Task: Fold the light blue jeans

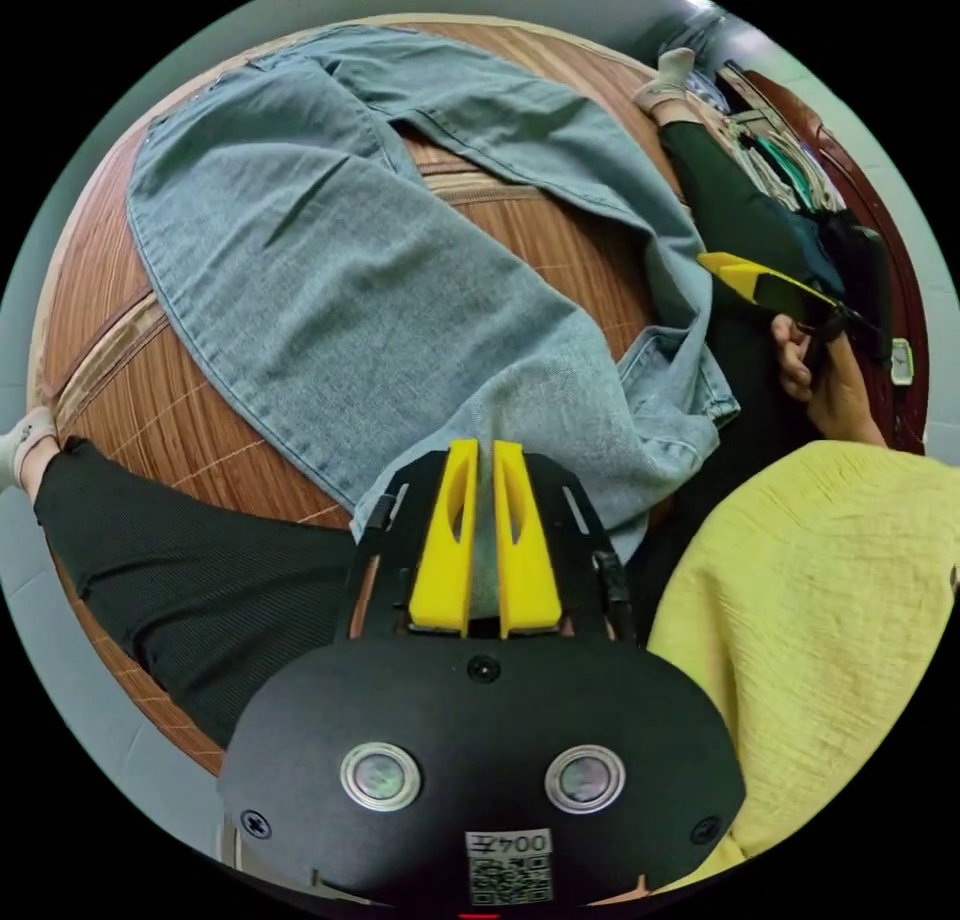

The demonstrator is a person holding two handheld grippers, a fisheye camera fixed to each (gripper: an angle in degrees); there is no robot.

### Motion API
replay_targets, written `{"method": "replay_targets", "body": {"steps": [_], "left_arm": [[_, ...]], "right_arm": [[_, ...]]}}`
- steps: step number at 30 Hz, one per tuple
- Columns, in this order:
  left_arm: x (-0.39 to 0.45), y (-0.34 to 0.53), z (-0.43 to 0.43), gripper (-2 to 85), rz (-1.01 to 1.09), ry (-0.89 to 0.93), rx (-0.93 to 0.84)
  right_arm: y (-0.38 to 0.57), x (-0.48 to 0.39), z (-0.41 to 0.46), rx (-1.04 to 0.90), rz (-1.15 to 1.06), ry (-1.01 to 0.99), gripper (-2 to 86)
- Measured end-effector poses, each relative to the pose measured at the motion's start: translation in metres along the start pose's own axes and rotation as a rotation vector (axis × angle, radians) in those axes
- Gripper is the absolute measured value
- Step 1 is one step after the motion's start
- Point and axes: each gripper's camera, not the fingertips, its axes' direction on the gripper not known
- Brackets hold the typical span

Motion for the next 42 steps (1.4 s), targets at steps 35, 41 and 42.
{"method": "replay_targets", "body": {"steps": [35,41,42], "left_arm": [[-0.086,0.058,0.131,1.1,-0.331,0.562,0.709],[-0.090,0.065,0.145,3.0,-0.378,0.525,0.723],[-0.089,0.066,0.145,3.2,-0.379,0.517,0.725]], "right_arm": [[-0.040,-0.077,0.124,-0.244,-0.225,0.248,17.3],[-0.022,-0.092,0.142,-0.286,-0.363,0.349,11.0],[-0.022,-0.091,0.139,-0.278,-0.366,0.341,8.7]]}}
